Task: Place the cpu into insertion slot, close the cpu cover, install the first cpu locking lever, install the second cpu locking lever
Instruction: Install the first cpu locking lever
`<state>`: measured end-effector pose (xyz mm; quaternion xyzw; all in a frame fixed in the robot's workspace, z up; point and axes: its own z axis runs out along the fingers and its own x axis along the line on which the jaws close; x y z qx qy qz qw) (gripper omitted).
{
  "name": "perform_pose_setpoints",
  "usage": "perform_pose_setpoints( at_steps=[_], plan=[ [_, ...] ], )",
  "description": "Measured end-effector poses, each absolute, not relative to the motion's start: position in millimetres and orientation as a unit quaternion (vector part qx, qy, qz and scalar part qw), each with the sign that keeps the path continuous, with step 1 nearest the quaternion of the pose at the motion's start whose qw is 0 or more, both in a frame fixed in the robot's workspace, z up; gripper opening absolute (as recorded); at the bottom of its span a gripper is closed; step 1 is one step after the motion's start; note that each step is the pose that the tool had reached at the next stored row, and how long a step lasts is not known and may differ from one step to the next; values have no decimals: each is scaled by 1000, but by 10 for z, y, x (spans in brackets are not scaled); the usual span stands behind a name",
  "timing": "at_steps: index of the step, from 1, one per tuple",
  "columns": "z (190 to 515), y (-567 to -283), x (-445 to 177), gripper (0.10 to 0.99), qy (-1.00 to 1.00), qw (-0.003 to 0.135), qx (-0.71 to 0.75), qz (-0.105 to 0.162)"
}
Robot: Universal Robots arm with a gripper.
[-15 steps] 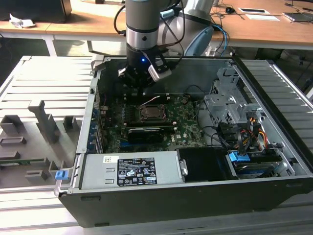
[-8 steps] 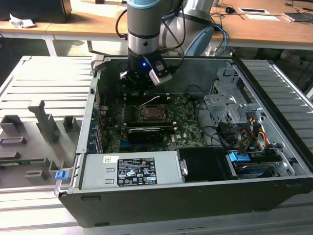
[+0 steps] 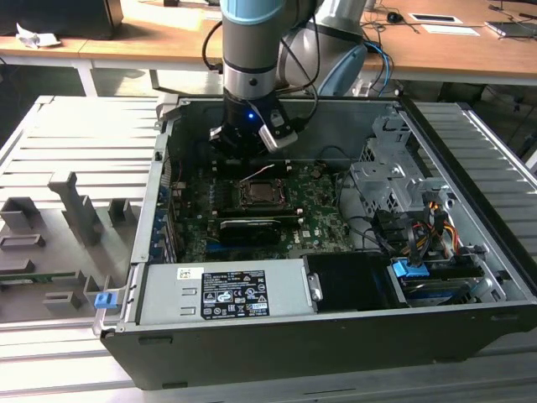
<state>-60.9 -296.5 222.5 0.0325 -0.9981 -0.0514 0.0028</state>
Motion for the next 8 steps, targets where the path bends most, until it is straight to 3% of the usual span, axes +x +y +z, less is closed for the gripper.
perform_pose_setpoints(
  at_steps=[8],
  plan=[
    [2177,-2954,-485,106,-998,3,32,-51]
  ],
)
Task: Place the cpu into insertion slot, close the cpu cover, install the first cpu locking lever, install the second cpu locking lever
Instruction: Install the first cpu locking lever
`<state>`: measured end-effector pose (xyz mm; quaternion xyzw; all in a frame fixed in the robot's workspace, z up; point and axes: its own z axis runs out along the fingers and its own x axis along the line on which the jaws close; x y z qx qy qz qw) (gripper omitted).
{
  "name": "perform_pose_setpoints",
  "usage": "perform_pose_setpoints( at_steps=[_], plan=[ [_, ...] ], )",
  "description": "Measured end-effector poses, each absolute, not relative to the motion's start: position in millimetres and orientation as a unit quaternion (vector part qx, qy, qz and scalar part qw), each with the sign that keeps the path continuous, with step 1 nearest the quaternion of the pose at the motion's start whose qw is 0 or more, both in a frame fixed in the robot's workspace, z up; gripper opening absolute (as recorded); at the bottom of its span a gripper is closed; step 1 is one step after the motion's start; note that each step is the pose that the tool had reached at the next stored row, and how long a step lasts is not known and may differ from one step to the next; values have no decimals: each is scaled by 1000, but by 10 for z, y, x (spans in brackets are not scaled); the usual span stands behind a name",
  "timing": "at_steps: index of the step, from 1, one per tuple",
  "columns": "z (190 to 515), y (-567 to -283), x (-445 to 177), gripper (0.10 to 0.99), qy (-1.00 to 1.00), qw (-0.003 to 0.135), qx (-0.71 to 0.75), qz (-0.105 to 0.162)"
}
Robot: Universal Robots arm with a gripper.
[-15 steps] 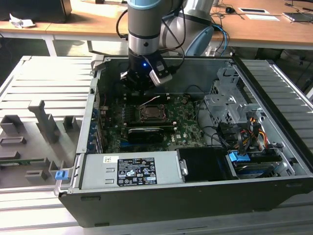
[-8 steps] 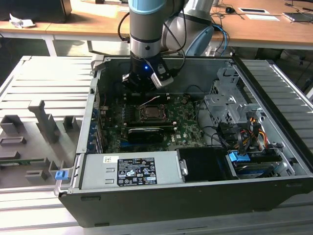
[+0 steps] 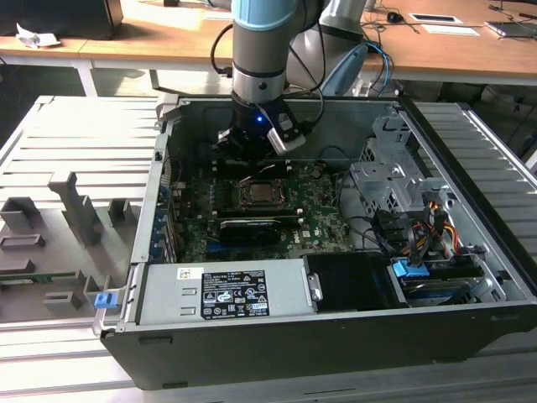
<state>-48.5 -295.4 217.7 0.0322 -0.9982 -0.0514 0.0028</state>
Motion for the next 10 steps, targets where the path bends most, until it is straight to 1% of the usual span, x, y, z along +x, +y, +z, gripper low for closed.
perform_pose_setpoints(
  at_steps=[5,10],
  plan=[
    [2200,-2953,-470,106,-998,3,32,-51],
    [2191,-2953,-329,106,-998,3,32,-51]
  ],
)
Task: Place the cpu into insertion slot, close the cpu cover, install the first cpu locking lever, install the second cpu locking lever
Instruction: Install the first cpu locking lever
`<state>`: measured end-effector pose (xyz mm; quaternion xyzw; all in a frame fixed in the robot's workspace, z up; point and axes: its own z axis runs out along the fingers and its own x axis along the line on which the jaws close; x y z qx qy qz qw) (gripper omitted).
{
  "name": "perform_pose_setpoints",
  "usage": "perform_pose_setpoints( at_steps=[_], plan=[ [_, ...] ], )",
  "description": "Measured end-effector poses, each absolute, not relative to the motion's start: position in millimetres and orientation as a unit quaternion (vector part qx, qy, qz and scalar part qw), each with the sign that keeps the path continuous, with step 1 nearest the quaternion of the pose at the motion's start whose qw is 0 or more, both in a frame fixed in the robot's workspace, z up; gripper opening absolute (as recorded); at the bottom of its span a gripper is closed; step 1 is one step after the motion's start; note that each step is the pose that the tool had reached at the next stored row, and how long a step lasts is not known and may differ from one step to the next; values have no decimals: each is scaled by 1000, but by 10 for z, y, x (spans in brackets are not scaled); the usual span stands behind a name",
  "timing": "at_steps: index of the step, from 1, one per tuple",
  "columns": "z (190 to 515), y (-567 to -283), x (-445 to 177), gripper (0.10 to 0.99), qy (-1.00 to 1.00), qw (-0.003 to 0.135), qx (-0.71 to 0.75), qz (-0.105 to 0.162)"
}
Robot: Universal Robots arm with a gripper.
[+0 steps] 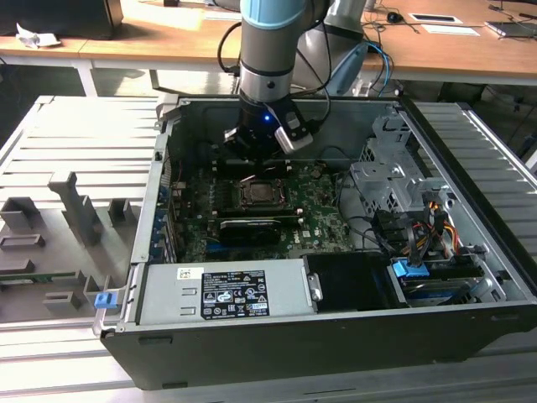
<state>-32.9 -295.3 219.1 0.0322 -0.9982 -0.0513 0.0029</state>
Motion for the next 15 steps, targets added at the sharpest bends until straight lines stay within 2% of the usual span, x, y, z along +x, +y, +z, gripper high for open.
perform_pose_setpoints(
  at_steps=[3,15],
  plan=[
    [2166,-2937,-131,106,-998,3,32,-51],
    [2058,-2930,-135,106,-998,2,32,-51]
  ],
)
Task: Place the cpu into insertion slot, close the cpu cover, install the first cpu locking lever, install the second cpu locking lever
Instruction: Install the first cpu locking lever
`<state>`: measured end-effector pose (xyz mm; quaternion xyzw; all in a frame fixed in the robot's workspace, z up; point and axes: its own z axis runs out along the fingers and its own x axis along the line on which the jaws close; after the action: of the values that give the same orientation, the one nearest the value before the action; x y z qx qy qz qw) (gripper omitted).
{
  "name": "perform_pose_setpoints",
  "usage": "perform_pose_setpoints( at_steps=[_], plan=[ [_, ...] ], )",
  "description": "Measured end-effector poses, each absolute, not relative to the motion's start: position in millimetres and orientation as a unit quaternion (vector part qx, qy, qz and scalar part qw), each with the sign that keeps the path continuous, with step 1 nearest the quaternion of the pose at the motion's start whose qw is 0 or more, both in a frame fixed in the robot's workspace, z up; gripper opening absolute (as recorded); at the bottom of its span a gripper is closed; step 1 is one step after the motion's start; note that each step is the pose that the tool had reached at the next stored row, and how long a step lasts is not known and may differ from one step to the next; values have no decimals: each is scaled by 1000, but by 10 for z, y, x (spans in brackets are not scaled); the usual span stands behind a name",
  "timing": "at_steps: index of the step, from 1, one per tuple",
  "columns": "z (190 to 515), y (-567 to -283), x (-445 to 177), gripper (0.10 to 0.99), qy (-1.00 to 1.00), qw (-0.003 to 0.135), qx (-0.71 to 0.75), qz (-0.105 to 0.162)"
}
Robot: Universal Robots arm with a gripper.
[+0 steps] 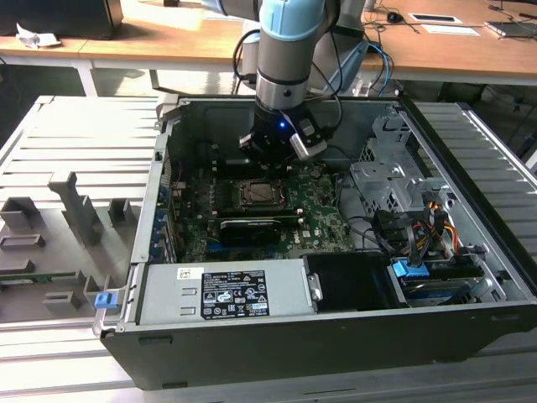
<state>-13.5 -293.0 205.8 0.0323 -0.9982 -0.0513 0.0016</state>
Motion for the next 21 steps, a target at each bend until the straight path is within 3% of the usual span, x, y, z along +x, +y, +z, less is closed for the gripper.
perform_pose_setpoints(
  at_steps=[21],
  plan=[
    [2026,-2930,-135,106,-999,2,32,-40]
  ],
)
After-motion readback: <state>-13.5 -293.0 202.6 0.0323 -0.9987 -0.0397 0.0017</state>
